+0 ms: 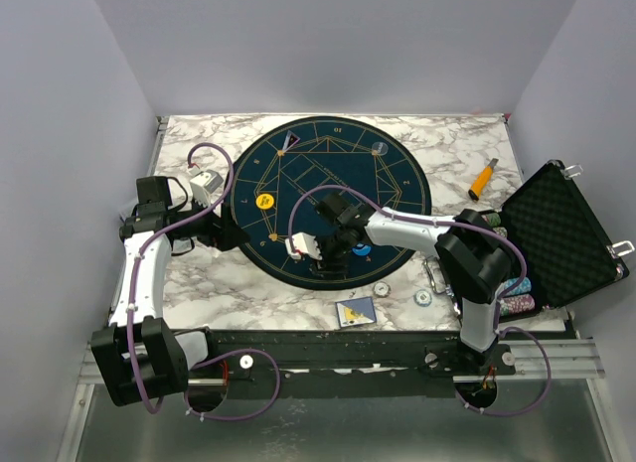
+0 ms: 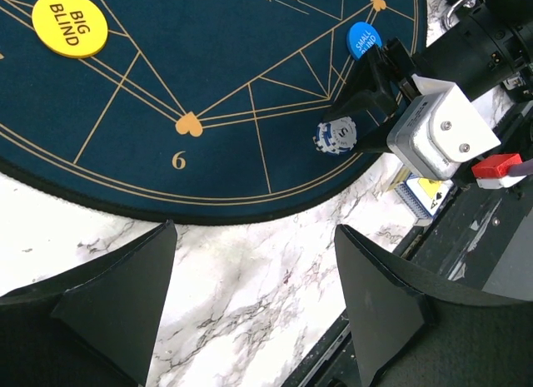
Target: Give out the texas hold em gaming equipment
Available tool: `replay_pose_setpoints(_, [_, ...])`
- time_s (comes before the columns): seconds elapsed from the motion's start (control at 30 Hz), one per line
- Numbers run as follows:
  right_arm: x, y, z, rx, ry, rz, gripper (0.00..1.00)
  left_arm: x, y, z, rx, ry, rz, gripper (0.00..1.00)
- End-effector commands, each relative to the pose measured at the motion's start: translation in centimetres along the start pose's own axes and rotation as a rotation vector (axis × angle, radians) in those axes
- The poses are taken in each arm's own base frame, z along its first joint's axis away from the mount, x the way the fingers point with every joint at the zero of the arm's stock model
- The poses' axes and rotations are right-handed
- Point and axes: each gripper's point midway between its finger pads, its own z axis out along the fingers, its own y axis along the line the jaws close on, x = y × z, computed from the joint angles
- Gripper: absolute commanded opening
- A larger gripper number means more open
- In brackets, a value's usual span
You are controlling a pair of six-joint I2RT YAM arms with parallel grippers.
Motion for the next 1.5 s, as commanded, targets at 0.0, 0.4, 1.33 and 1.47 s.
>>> replay_pose_setpoints(0.0, [0.3, -1.0, 0.0, 0.042, 0.031, -0.023, 0.5, -0.8, -0.5, -0.1, 0.036, -0.024, 0.007, 0.79])
replay_pose_setpoints(0.4, [-0.3, -1.5, -1.2, 0.078, 0.03, 0.005, 0.46, -0.7, -0.5, -0.1, 0.039, -0.024, 0.006, 0.79])
replay_pose_setpoints(1.33, [-1.0, -3.0, -4.3, 0.087, -0.026, 0.077, 0.41, -0.6, -0.6, 0.0, 0.042, -0.023, 0.006, 0.78])
replay_pose_setpoints(1.47, [-0.2, -4.7, -5.2, 0.112, -0.047, 0.138, 0.4, -0.7, -0.5, -0.1, 0.04, -0.024, 0.006, 0.78])
